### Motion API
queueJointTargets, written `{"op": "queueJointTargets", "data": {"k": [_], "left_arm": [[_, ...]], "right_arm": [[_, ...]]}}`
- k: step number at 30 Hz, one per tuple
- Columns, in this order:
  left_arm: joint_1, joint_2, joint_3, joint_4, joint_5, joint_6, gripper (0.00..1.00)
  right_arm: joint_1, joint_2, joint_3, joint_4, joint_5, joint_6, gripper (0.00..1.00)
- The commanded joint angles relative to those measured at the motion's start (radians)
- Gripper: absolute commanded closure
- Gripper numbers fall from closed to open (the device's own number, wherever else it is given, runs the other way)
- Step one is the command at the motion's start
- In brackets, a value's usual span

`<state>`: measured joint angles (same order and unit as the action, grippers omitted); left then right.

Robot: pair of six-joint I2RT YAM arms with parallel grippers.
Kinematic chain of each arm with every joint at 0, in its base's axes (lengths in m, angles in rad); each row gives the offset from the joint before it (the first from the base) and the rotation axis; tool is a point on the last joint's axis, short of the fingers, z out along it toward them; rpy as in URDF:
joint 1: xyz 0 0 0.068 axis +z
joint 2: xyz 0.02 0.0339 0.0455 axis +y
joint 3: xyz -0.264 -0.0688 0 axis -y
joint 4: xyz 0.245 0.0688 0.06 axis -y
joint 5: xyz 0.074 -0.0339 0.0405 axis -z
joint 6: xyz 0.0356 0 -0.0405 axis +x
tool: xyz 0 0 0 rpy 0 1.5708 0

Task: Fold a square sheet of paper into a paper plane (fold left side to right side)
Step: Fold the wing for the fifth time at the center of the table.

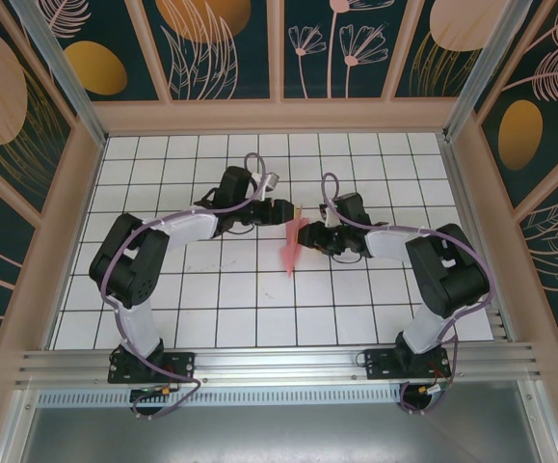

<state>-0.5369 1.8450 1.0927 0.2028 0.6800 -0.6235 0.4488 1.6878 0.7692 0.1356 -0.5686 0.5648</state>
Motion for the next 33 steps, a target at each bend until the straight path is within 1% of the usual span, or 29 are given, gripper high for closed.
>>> {"op": "queueJointTargets", "data": {"k": [1,4,7,12,18,24,33], "left_arm": [[-0.019,-0.055,-0.041,-0.027,0.014,-0.021,0.48],[-0.036,-0.091,-0.079,-0.04,-0.003,-0.021,0.52],[-0.056,-0.105,-0.109,-0.05,-0.007,-0.024,0.52],[-0.099,-0.082,-0.145,-0.04,-0.026,-0.037,0.48],[-0.123,-0.056,-0.142,-0.055,-0.069,-0.034,0.48],[-0.146,-0.039,-0.143,-0.062,-0.074,-0.028,0.48],[-0.166,0.014,-0.128,-0.085,-0.112,-0.004,0.5]], "right_arm": [[-0.004,0.01,-0.022,0.024,0.007,0.007,0.52],[-0.004,0.012,-0.024,0.027,0.006,0.009,0.52],[-0.005,0.01,-0.024,0.023,0.006,0.007,0.52],[-0.005,0.009,-0.028,0.022,0.007,0.006,0.51],[-0.007,0.01,-0.033,0.021,0.01,0.006,0.52],[-0.01,0.015,-0.033,0.018,0.012,0.006,0.52],[-0.021,0.016,-0.043,0.018,0.013,0.015,0.52]]}}
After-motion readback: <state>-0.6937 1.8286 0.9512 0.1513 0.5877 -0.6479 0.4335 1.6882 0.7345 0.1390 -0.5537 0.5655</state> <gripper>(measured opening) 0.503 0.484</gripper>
